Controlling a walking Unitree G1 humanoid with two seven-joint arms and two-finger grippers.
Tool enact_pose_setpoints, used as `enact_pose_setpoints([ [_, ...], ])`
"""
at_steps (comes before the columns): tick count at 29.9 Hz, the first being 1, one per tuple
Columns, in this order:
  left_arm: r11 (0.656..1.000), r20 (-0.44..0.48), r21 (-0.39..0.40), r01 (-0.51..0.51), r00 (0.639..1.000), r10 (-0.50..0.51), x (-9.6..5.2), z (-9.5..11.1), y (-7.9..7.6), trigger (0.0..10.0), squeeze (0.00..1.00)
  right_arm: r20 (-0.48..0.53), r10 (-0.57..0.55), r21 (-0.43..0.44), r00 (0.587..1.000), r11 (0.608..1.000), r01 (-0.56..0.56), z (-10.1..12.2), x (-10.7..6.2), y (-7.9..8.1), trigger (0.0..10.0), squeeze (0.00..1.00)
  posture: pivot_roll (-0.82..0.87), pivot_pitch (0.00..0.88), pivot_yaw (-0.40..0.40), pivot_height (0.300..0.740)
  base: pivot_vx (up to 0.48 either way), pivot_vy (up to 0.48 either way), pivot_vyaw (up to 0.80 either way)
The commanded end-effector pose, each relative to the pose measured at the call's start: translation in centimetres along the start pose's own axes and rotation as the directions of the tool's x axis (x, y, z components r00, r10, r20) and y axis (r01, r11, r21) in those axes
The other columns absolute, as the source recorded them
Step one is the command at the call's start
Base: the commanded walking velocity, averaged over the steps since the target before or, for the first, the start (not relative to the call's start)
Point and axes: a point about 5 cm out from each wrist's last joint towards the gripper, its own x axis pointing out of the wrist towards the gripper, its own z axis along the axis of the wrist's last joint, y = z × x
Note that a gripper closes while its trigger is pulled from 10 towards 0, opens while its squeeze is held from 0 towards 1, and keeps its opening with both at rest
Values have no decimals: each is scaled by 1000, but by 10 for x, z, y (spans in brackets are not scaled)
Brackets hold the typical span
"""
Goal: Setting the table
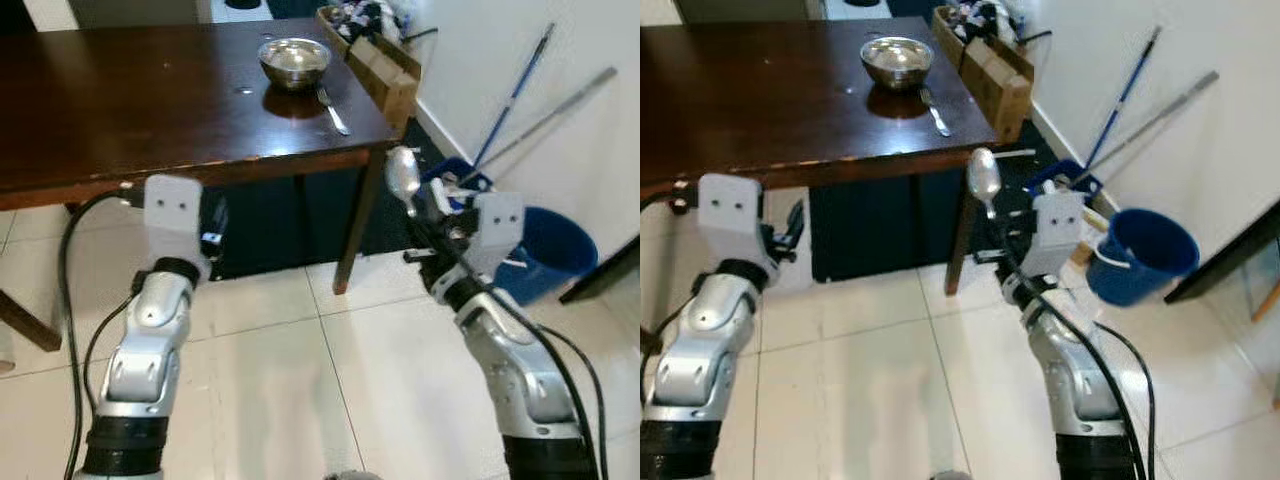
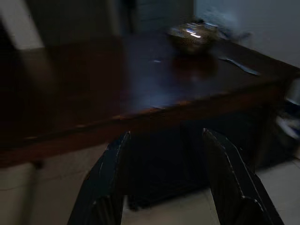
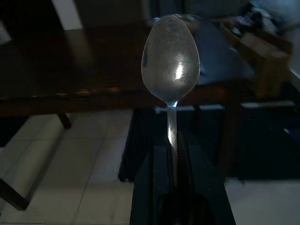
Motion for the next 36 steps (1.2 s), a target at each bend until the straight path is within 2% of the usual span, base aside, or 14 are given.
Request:
enact_pose_setpoints([
  [1,1000,-26,11,-13,1000,13,-1,-7,4,10000,0,-6,10,9,1000,1000,-10,-4,0,4,10000,0,-136,40,28,740,480,0,0],
  [11,1000,-24,12,-8,1000,9,0,-7,3,10000,0,-3,6,8,1000,1000,-6,-4,1,3,10000,0,-136,40,28,740,480,0,0],
  [20,999,1,40,31,1000,-31,0,-4,-4,10000,0,-9,-57,-19,998,998,57,-5,-1,-12,10000,0,-140,44,33,740,480,0,0],
  [25,998,8,38,52,999,-53,-1,-2,-9,10000,0,-62,-101,-100,993,991,95,-11,-8,-33,10000,0,-140,46,34,740,460,0,0],
  [27,998,8,37,55,998,-56,-1,-2,-10,10000,0,-78,-102,-114,992,989,92,-12,-10,-37,10000,0,-140,46,34,740,446,0,0],
  [28,997,8,35,64,998,-64,-2,-2,-10,10000,0,-131,-110,-158,985,983,89,-17,-17,-47,10000,0,-138,51,36,740,356,0,0],
  [29,997,8,35,64,998,-64,-2,-2,-10,10000,0,-131,-110,-158,985,983,89,-17,-17,-47,10000,0,-138,51,36,740,356,0,0],
  [32,997,3,29,75,997,-75,-3,-2,-10,10000,0,-189,-129,-209,973,974,88,-23,-26,-63,10000,0,-137,52,38,740,331,0,0],
  [34,996,-6,26,86,996,-86,-3,-3,-11,10000,0,-195,-165,-229,967,966,119,-25,-32,-79,10000,0,-137,54,39,740,0,0,0],
  [35,996,-6,26,86,996,-86,-3,-3,-11,10000,0,-195,-165,-229,967,966,119,-25,-32,-79,10000,0,-137,54,39,740,0,0,0],
  [36,995,-12,19,96,995,-95,-3,-3,-12,10000,0,-188,-173,-239,967,963,126,-24,-32,-86,10000,0,-138,58,47,740,0,0,0],
])
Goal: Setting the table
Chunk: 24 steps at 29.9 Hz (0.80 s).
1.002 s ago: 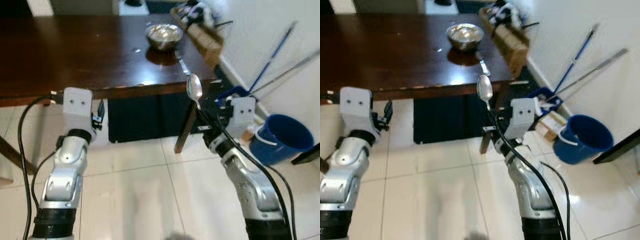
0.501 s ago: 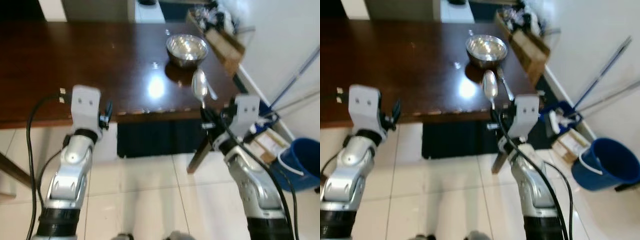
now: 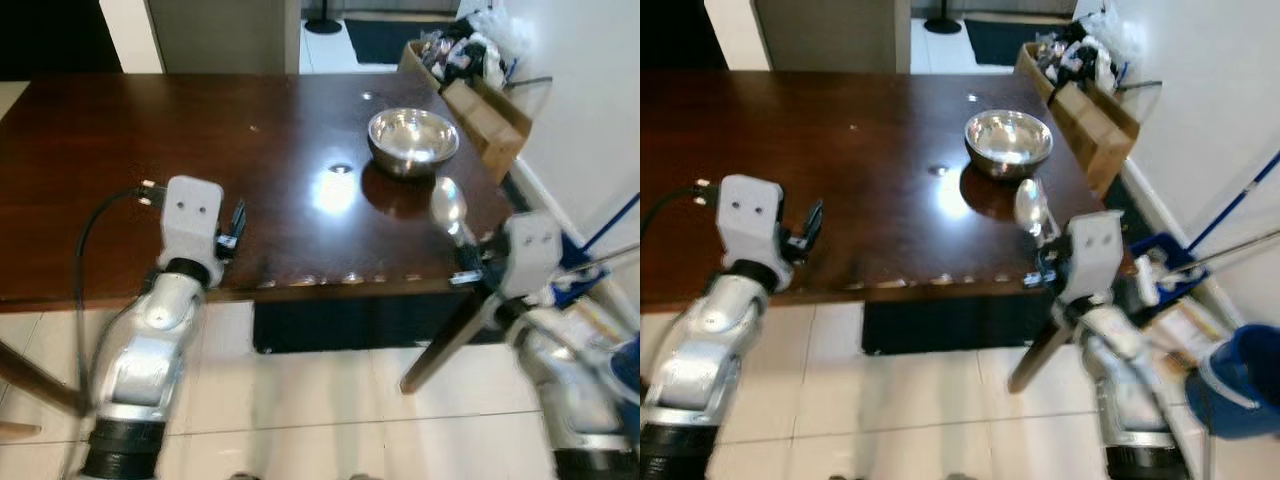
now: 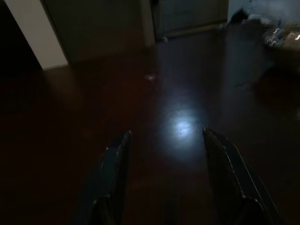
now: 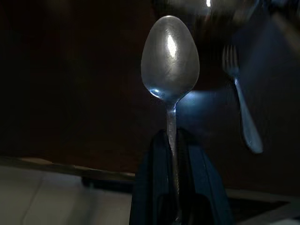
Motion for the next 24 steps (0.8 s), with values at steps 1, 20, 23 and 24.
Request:
enact_pose_setpoints([
  [1,998,-17,-33,59,998,-60,-2,-2,-7,10000,0,15,-19,-3,1000,1000,19,-2,-2,-19,10000,0,-135,61,53,740,0,0,0],
  [20,986,-33,-4,165,986,-165,-14,9,5,10000,0,43,-36,-42,998,998,38,7,36,-42,10000,0,-31,126,106,740,0,0,0],
  [23,982,-28,0,187,982,-187,-16,15,7,10000,0,37,-34,-34,999,999,35,7,40,-44,10000,0,-17,137,111,740,0,0,0],
  [24,981,-27,1,192,981,-192,-16,16,7,10000,0,36,-36,-35,999,999,37,7,41,-44,10000,0,-17,137,111,740,0,0,0],
])
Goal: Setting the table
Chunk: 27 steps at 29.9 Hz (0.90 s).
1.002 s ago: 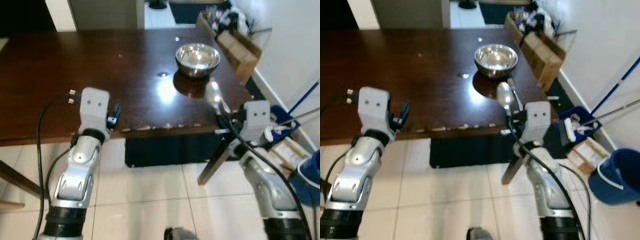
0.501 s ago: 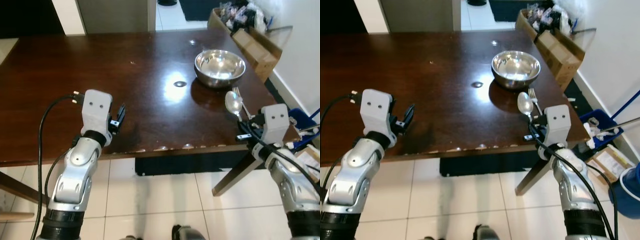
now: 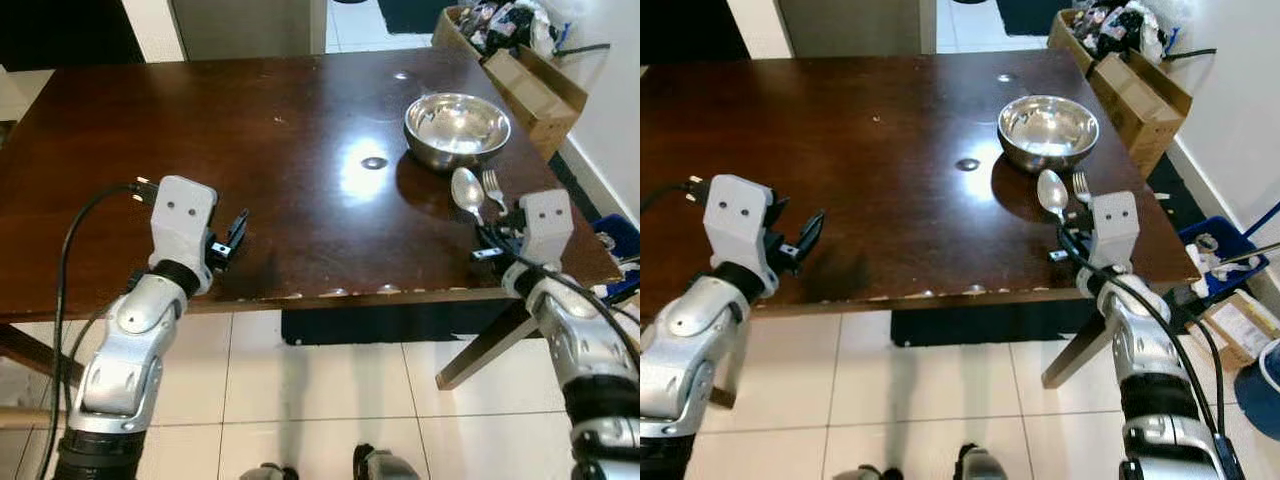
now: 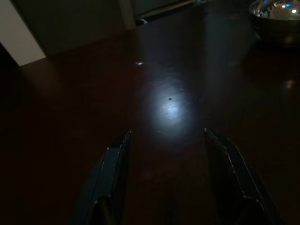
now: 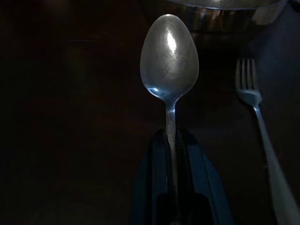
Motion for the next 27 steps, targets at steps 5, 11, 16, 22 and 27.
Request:
enact_pose_setpoints([
  [5,987,-18,16,158,987,-158,-8,9,-2,10000,0,-47,-58,-47,997,997,55,-5,2,-19,10000,0,11,151,131,740,0,0,0],
  [11,964,-27,-23,264,964,-265,-12,12,-11,10000,0,-52,-79,-52,996,996,76,-6,0,-28,10000,0,12,156,148,740,0,0,0],
  [16,940,-12,-22,340,940,-341,-11,16,-21,10000,0,-57,-84,-52,995,995,81,-8,-2,-32,10000,0,8,152,158,740,0,0,0],
  [22,906,-11,5,424,906,-424,-15,20,-27,10000,0,-69,-65,-72,995,996,60,-8,0,-36,10000,0,8,144,165,740,0,0,0],
  [27,887,-9,3,461,887,-461,-17,21,-32,10000,0,-53,-74,-89,996,994,69,1,3,-41,10000,0,7,133,161,740,0,0,0],
])
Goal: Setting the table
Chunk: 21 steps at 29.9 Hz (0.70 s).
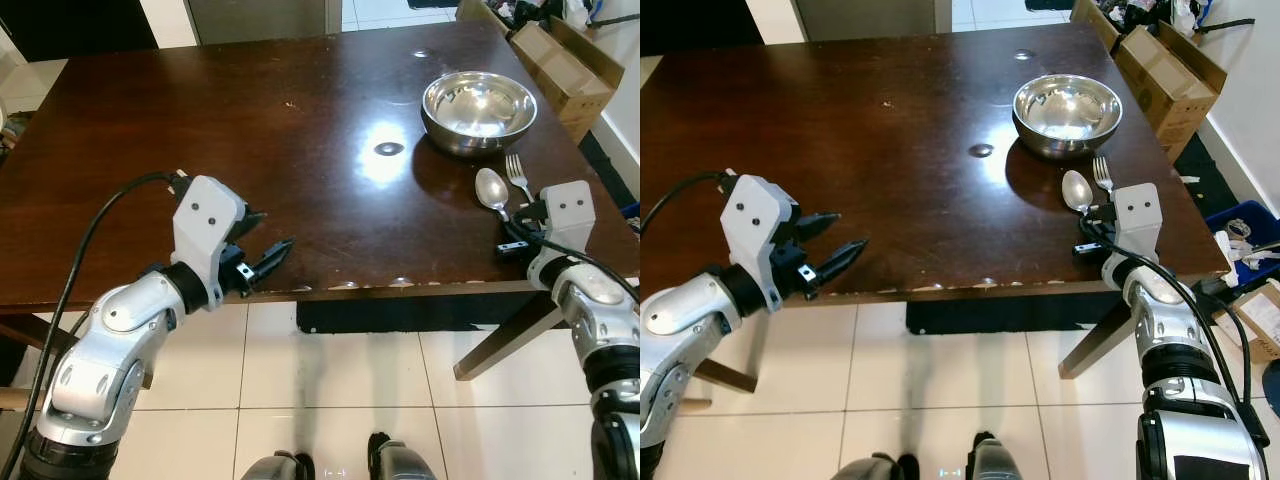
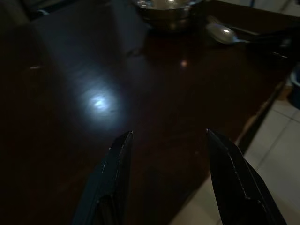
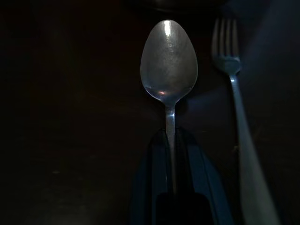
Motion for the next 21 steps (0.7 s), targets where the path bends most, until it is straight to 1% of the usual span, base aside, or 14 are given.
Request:
enact_pose_setpoints([
  [1,1000,-8,3,21,1000,-21,-2,0,-4,10000,0,11,-2,-6,1000,1000,2,2,1,-1,10000,0,7,133,161,740,0,0,0],
  [4,999,-11,-25,-27,1000,26,-1,-3,-1,10000,0,83,-9,47,996,999,5,13,3,1,10000,0,-1,125,153,740,0,0,0],
  [5,999,-11,-25,-27,1000,26,-1,-3,-1,10000,0,83,-9,47,996,999,5,13,3,1,10000,0,-1,125,153,740,0,0,0],
  [7,996,-9,-34,-78,997,77,-1,-5,2,10000,0,133,-17,84,991,996,6,20,3,3,10000,0,-7,122,150,740,0,0,0],
  [8,996,-9,-34,-78,997,77,-1,-5,2,10000,0,133,-17,84,991,996,6,20,3,3,10000,0,-7,122,150,740,0,0,0],
  [10,985,-15,-52,-164,986,164,0,-10,11,10000,0,235,-15,162,972,986,-24,33,1,10,10000,0,-31,117,137,740,0,0,0],
  [11,985,-15,-52,-164,986,164,0,-10,11,10000,0,235,-15,162,972,986,-24,33,1,10,10000,0,-31,117,137,740,0,0,0],
  [12,979,-15,-61,-197,980,196,1,-12,13,10000,0,279,-9,191,960,981,-46,39,-1,14,10000,0,-41,112,132,740,0,0,0],
  [13,979,-15,-61,-197,980,196,1,-12,13,10000,0,279,-9,191,960,981,-46,39,-1,14,10000,0,-41,112,132,740,0,0,0],
  [14,970,-14,-72,-231,973,231,3,-13,17,10000,0,321,-1,213,947,974,-71,47,-3,20,10000,0,-54,111,125,740,0,0,0],
  [16,954,-5,-94,-285,958,285,7,-14,21,10000,0,381,20,229,924,967,-115,59,-10,32,10000,0,-79,104,108,740,0,0,0],
  [18,954,-5,-94,-285,958,285,7,-14,21,10000,0,381,20,229,924,967,-115,59,-10,32,10000,0,-79,104,108,740,0,0,0],
  [19,944,2,-118,-307,951,310,9,-14,23,10000,0,410,31,242,912,960,-141,64,-16,42,10000,0,-95,100,100,740,0,0,0],
  [21,935,15,-146,-322,945,328,14,-14,20,10000,0,447,43,271,894,945,-181,71,-28,62,10000,0,-129,90,83,740,0,0,0],
])
